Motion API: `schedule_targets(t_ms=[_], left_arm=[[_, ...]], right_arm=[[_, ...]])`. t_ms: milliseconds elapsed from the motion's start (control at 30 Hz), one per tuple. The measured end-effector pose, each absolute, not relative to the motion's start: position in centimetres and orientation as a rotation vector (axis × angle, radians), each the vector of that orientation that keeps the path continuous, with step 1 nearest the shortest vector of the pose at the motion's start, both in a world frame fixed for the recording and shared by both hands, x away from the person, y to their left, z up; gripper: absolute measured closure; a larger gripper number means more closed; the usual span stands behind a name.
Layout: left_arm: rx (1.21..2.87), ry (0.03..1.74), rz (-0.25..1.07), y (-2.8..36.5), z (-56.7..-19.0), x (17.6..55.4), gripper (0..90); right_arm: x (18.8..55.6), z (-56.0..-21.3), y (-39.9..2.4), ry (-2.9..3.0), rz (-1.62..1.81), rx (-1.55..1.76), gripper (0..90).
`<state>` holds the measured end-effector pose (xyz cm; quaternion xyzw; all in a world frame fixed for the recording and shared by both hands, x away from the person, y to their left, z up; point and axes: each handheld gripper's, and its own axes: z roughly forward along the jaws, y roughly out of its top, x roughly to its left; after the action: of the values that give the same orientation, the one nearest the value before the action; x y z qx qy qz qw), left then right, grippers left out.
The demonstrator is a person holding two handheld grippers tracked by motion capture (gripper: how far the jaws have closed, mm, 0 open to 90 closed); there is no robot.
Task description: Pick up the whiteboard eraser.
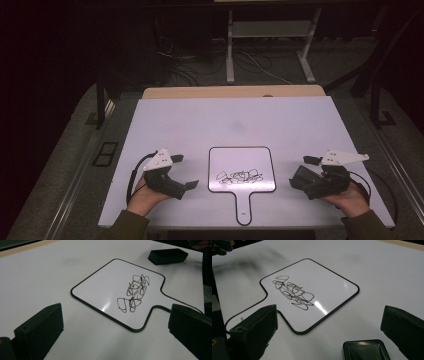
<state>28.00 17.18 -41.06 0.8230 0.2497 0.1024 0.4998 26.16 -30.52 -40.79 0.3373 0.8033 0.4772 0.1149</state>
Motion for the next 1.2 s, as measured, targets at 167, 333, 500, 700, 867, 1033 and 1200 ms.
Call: schedule_targets(t_ms=[167,333,500,700,867,1033,1200], left_arm=[[1.989,0.601,0.245,17.2,-41.0,27.9,0.0],[1.998,0.604,0.231,17.1,-41.2,28.0,0.0],[2.001,0.604,0.231,17.0,-41.3,28.0,0.0],[2.002,0.607,0.222,17.1,-41.4,28.1,0.0],[2.007,0.609,0.222,17.2,-41.5,28.1,0.0],[2.004,0.612,0.222,17.2,-41.5,28.1,0.0],[2.002,0.612,0.222,17.2,-41.5,28.1,0.0]], right_arm=[[26.3,-40.5,-30.8,2.348,1.397,0.979,0.0],[26.5,-40.3,-31.1,2.359,1.348,0.98,0.0],[26.9,-40.2,-31.8,2.391,1.296,1.002,0.0],[27.2,-40.2,-32.5,2.404,1.231,1.021,0.0],[27.4,-40.3,-33.1,2.41,1.18,1.033,0.0],[27.5,-40.5,-33.5,2.439,1.114,1.05,0.0],[27.5,-40.7,-33.7,2.485,1.043,1.038,0.0]])
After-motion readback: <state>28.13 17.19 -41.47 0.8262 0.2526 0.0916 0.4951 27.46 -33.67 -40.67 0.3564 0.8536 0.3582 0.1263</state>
